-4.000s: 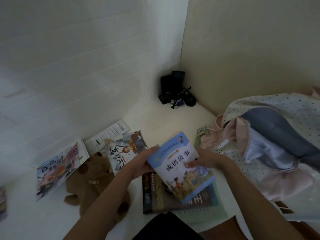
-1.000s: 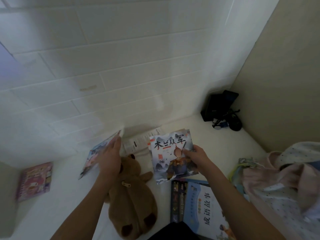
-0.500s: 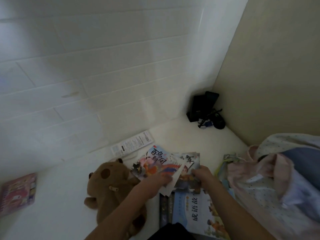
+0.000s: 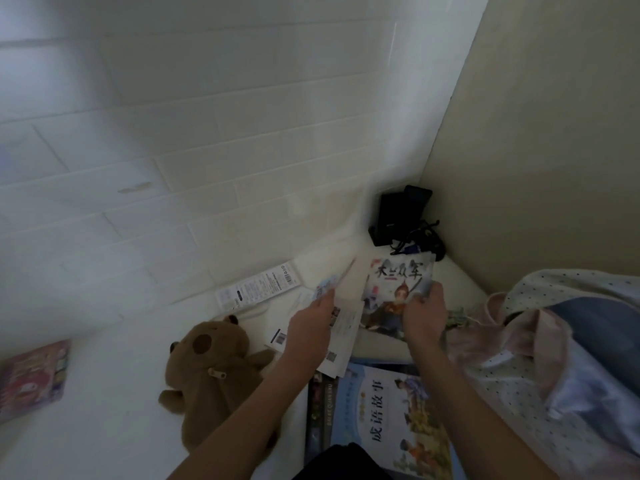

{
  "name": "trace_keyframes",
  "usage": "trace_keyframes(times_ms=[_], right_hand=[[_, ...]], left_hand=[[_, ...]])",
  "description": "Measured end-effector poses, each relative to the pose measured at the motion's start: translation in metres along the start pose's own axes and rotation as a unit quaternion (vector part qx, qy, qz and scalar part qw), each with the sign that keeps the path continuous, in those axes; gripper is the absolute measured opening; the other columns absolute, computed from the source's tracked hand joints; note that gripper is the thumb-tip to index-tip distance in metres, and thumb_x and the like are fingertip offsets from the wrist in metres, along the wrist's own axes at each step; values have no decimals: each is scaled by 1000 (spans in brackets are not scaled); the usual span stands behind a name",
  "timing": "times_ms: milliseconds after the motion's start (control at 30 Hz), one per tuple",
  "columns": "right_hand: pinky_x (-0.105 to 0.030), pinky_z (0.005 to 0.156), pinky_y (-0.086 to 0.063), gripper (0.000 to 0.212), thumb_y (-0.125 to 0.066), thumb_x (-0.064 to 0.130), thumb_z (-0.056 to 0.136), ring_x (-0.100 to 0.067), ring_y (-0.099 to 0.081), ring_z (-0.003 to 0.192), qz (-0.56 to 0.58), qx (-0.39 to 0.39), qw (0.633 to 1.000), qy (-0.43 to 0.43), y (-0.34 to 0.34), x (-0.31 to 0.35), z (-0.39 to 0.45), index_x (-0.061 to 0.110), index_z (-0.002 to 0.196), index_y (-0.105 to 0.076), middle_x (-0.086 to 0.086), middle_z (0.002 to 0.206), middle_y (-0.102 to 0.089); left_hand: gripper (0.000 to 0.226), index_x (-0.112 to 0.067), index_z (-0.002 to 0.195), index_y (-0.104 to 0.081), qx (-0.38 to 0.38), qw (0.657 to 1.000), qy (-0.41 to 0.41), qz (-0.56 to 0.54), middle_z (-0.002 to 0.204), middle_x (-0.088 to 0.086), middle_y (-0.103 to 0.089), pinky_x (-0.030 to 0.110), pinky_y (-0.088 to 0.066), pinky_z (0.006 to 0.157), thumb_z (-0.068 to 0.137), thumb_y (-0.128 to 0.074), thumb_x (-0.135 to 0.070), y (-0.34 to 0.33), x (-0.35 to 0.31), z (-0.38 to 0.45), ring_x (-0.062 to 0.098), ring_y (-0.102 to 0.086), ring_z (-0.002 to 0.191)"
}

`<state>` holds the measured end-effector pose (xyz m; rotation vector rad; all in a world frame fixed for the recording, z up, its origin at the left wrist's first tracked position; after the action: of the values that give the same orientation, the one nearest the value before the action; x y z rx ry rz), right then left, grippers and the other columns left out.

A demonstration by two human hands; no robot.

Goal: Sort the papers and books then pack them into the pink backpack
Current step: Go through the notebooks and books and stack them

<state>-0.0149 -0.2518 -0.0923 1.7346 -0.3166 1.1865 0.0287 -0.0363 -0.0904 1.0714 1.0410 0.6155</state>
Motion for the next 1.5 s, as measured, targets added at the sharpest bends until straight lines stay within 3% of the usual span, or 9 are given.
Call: trace_keyframes(times_ms=[200, 400, 833, 967, 1067, 1167, 1267, 1400, 1500], right_hand=[[-44, 68, -54, 22, -42, 10, 93, -33, -58, 80, 40, 81, 996, 16, -16, 18, -2, 13, 113, -52, -16, 95, -62], [-21, 50, -37, 30, -45, 11, 92, -17, -52, 67, 113, 56, 992, -3, -11, 12, -16, 16, 121, -51, -7, 91, -57], [-15, 57, -40, 40, -47, 16, 97, 8, -44, 66, 157, -9, 986, 46, 12, 30, -9, 16, 137, -42, 13, 79, -48], [-50, 83, -54, 32, -44, 18, 99, -30, -61, 94, 250, 112, 956, -102, -12, 14, -4, 20, 131, -47, -13, 110, -60], [-52, 85, -53, 33, -40, 22, 101, -36, -60, 100, 276, 159, 931, -178, -28, -2, -11, 16, 133, -47, -19, 115, -59], [-36, 69, -52, 36, -46, 42, 96, -30, -62, 84, 315, 195, 894, -252, -38, -11, -18, 9, 105, -59, -17, 92, -63], [-26, 50, -48, 28, -56, 40, 92, -20, -61, 59, 305, 233, 885, -263, -43, -17, -19, 14, 80, -56, -6, 63, -61], [-48, 83, -53, 18, -56, 22, 94, -34, -61, 86, 263, 163, 919, -246, -35, -39, -6, 14, 79, -52, -18, 85, -60], [-57, 96, -46, 8, -55, 21, 95, -39, -58, 107, 251, 134, 920, -271, -27, -57, 6, 14, 95, -51, -22, 115, -61]], left_hand=[[63, -22, 149, -17, -10, 996, -55, -74, 142, 15, -45, 36, -45, 92, 94, -41, -3, 5, -42, 14, 29, -54, 118], [56, -21, 149, -22, 67, 987, -76, -125, 135, 17, -51, 32, -44, 84, 97, -36, -4, -25, -65, 9, 31, -56, 113], [52, -10, 146, -26, -10, 962, -153, -228, 151, 12, -33, 36, -37, 110, 97, -40, 0, -10, -90, 3, 24, -38, 137], [53, -14, 145, -28, 10, 960, -168, -224, 152, 12, -31, 33, -30, 115, 96, -38, 3, -8, -92, 8, 24, -31, 141], [50, -17, 146, -30, 52, 958, -174, -221, 153, 10, -30, 25, -23, 115, 98, -36, -2, -19, -93, 8, 21, -28, 141], [42, -21, 143, -38, 101, 956, -116, -251, 145, 4, -43, 7, -29, 102, 101, -30, -22, -34, -83, 7, 17, -40, 133], [44, -18, 143, -31, 111, 952, -141, -247, 132, 9, -52, 29, -47, 94, 100, -35, -27, -37, -89, 4, 23, -53, 114], [45, -29, 137, -34, 55, 962, -101, -246, 129, -4, -54, 29, -45, 96, 96, -35, -49, -44, -59, 0, 11, -52, 114], [66, -16, 143, -30, 33, 992, 66, -102, 146, 11, -36, 42, -22, 111, 90, -47, -50, -66, 12, -9, 32, -32, 136]])
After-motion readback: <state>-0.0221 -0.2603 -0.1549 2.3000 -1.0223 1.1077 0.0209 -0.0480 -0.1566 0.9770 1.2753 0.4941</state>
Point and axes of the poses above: each hand's wrist, its own z-axis towards the middle knuckle, its own y-axis out of the back of the hand, x = y × z, the point moved 7 cm from there along z, towards the middle knuckle
